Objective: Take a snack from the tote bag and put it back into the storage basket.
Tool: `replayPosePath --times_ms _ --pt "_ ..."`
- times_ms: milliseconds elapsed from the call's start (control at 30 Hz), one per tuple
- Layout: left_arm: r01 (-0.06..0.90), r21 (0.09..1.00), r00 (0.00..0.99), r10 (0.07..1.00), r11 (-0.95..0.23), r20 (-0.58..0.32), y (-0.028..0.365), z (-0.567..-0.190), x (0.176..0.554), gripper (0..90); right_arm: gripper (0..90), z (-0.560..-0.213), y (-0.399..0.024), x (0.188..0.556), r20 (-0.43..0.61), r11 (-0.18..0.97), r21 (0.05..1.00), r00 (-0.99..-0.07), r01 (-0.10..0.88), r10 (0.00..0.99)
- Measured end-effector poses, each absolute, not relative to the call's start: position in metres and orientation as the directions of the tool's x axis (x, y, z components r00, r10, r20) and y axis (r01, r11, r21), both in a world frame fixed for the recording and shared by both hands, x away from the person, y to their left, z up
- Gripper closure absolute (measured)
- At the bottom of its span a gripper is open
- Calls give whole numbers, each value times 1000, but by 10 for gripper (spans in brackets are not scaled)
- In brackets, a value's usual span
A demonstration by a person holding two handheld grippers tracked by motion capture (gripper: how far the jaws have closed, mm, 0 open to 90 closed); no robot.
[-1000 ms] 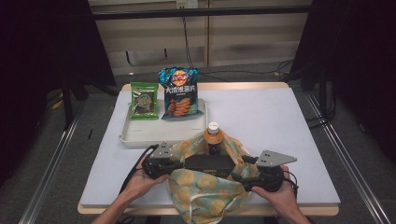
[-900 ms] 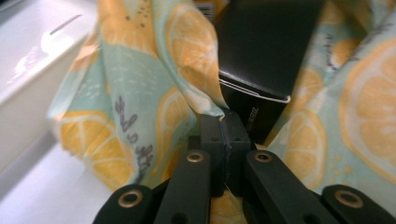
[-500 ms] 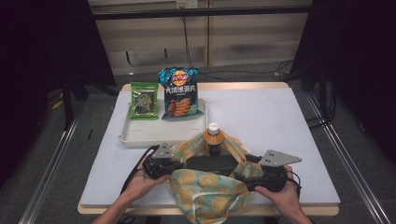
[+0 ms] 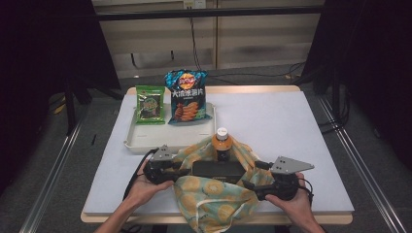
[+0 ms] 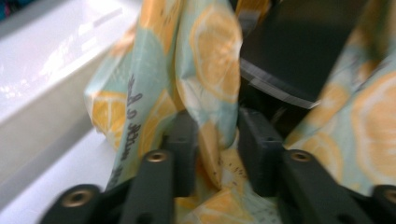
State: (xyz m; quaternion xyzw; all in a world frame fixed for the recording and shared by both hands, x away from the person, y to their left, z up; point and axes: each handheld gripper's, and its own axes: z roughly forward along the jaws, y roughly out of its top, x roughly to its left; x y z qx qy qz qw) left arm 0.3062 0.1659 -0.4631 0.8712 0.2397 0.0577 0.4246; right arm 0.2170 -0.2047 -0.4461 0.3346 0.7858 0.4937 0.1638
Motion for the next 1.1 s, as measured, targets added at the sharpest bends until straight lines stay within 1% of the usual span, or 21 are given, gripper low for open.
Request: replayPosePath --times_ms 33,133,233,267,300,333,433,500,567,600,633,667,700,733,767,833,900,933,1000,1067,1100 --pt "359 778 879 467 -515 -96 168 -459 305 634 207 -446 -205 217 73 289 885 -722 364 688" --pt "335 814 881 465 -474 -92 169 -448 299 535 201 -446 -205 217 73 287 888 -725 361 685" --pt "315 831 885 458 -459 -82 169 -440 297 499 197 -444 -204 217 70 284 891 -724 355 686" --pt "294 840 890 451 -457 -66 167 -436 295 512 196 -444 -204 217 71 282 892 -724 354 686" --pt "294 840 890 451 -457 -66 167 -436 295 538 196 -444 -204 217 71 282 892 -724 354 686" --pt "288 846 894 441 -448 -71 165 -434 295 538 196 -444 -204 217 71 282 892 -724 354 686" --pt "259 860 917 393 -440 -75 157 -426 298 673 195 -445 -205 218 77 278 891 -723 359 687" --pt "244 868 930 357 -433 -84 150 -422 300 725 195 -445 -205 219 80 276 890 -720 363 690" --pt "233 867 943 320 -440 -91 141 -419 302 737 195 -445 -205 219 77 279 890 -722 361 688" --pt "224 858 954 283 -462 -97 134 -419 305 709 195 -445 -204 219 77 278 891 -724 358 686" --pt "224 858 954 283 -462 -97 134 -419 305 687 195 -445 -204 219 77 278 891 -724 358 686" --pt "223 847 957 272 -483 -97 129 -420 307 687 196 -445 -204 219 78 278 890 -723 361 687" --pt "211 835 960 267 -508 -80 123 -423 309 660 195 -445 -204 219 78 279 890 -723 361 686" --pt "213 829 963 256 -518 -87 120 -426 313 646 193 -446 -204 220 77 278 891 -724 358 685" --pt "225 825 961 260 -518 -98 118 -428 314 632 193 -446 -205 220 82 274 892 -724 360 685" --pt "223 821 959 268 -525 -89 115 -433 319 603 191 -446 -205 220 82 274 890 -721 363 688" --pt "240 809 957 273 -537 -103 113 -436 321 540 191 -445 -205 219 82 274 891 -721 363 688" --pt "244 795 955 281 -555 -97 113 -439 322 468 190 -446 -205 220 83 275 890 -721 364 688" --pt "240 805 956 277 -543 -98 114 -442 323 463 189 -446 -205 220 83 277 888 -722 366 687" --pt "237 806 959 262 -543 -106 115 -444 323 392 189 -446 -204 220 82 279 888 -723 365 685" --pt "237 806 959 262 -543 -106 115 -444 323 381 189 -446 -204 220 79 282 888 -725 363 684"
